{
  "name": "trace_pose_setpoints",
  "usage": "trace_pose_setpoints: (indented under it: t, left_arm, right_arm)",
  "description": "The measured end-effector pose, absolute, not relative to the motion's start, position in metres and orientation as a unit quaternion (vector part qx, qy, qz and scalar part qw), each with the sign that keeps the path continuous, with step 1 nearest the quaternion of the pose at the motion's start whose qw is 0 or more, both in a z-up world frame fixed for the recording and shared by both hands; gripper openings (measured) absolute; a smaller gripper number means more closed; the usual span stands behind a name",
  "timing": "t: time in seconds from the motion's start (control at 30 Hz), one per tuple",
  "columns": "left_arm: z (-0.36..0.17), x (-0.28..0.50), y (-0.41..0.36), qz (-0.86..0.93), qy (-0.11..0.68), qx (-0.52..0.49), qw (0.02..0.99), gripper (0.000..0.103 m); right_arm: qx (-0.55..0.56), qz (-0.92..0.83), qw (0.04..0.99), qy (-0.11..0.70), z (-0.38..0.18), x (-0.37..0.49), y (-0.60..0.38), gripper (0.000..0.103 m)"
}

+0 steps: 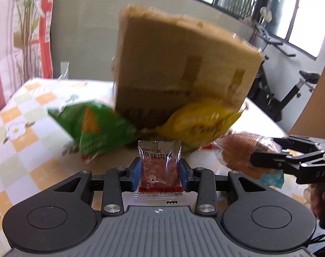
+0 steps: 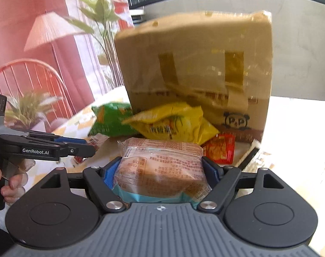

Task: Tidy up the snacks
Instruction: 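Carry both held snacks over the box and open both grippers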

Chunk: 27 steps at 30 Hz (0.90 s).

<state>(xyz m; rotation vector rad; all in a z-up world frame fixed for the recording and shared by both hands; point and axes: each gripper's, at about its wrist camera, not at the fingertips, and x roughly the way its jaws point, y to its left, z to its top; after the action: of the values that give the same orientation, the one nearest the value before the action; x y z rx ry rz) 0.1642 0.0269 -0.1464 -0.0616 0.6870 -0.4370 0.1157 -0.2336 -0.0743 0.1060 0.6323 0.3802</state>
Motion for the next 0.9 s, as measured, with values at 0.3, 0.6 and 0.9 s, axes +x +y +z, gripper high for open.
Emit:
trace_pose_setpoints:
  t: [0.3, 0.6, 0.9]
  left_arm:
    - [-0.092, 0.179, 0.018, -0.229, 0.264, -0.031, 0.936, 0.039]
    - [-0.027, 0.221, 0.002, -0.224, 0.181, 0.002, 0.958, 0.039]
    - [-0.010, 0.297, -0.036, -0.208, 0.191, 0.020, 0.959, 0.039]
  right_arm:
    - [0.071, 0.193, 0.953, 0.223, -0.011, 0.122, -0.252, 0.079]
    - [0.076, 0.170, 0.972, 0.145, 0.056, 0.172, -0.271, 0.079]
    - [0.035, 0.123, 0.981, 0.147, 0.062, 0.263, -0.265, 0.079]
